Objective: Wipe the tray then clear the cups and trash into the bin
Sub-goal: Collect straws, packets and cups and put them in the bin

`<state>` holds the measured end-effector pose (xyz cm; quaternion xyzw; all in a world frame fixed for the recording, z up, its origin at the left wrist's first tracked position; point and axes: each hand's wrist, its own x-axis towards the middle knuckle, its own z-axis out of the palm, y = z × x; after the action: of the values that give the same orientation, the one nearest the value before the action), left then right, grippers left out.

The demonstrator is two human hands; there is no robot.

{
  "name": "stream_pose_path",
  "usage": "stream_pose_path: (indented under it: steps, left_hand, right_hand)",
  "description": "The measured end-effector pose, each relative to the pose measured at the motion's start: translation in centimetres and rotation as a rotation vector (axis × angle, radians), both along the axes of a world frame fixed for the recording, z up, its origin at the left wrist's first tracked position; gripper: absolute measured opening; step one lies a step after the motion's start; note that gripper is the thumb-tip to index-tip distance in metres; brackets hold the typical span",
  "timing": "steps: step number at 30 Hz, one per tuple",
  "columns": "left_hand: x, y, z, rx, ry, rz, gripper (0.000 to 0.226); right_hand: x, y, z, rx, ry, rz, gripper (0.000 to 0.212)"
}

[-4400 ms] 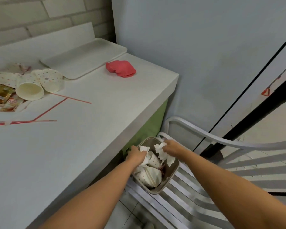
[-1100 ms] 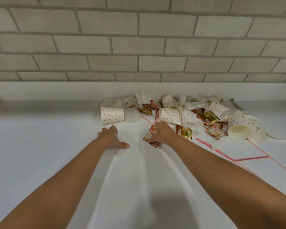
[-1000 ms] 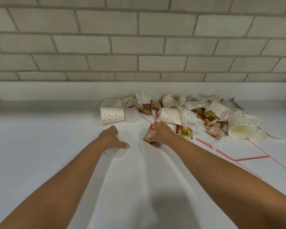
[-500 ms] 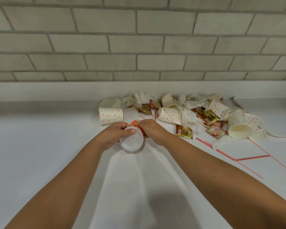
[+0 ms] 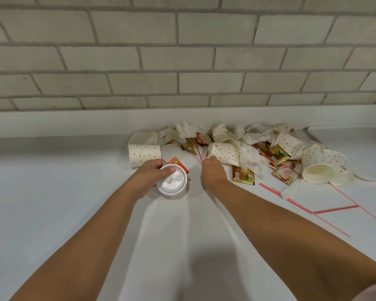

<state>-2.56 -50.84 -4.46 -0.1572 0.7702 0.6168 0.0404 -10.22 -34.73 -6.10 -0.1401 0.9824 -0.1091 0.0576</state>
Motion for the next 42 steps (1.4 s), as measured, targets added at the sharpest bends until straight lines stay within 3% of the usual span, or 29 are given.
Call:
stream_pose_path:
  steps: [5,8,11,14,16,18,20,29,34,42]
  left_hand:
    - [-0.2,-0.1,-0.1,-0.02,0.003,0.016,0.027]
    - [-0.3,0.4,0.0,-0.037,-0.001,0.011,0.02]
    - [-0.3,1.0,0.2,-0.051,-0.006,0.002,0.021]
    - [-0.2,1.4,0.4,-0.059,-0.003,-0.006,0.017]
    - [-0.1,1.6,0.6,-0.071,-0.005,-0.011,0.014]
    - [0.0,1.9,0.8,-0.077,-0.005,-0.017,0.011]
    - [0.1,2.2,1.0,-0.077,0.003,-0.03,0.011]
    - [0.0,4.9,2.2,-0.11,0.045,-0.095,0.012]
    - [-0.6,9.4,2.6,-0.089,0.078,-0.196,0.009]
    - [-1.3,22.4,3.2,-0.137,0.099,-0.416,0.01]
  right_hand:
    - [-0.2,0.8,1.3,0.094,-0.095,0.007,0.033]
    - [0.0,1.3,2.1,0.173,-0.229,0.024,0.006]
    - [0.4,2.1,2.3,0.216,-0.289,0.021,0.03]
    - [1.1,2.8,2.3,0.251,-0.331,0.048,0.03]
    - [1.5,3.1,2.4,0.27,-0.337,0.058,0.011]
    - [1.8,3.5,1.7,0.233,-0.309,0.04,0.047]
    - [2.2,4.2,1.6,0.169,-0.286,0.035,0.059]
    - [3.7,9.3,2.0,-0.008,-0.219,0.07,0.017]
    - [4.3,14.4,3.7,-0.126,-0.403,0.034,0.006]
    - [7.9,27.7,6.8,-0.356,-0.487,-0.182,0.023]
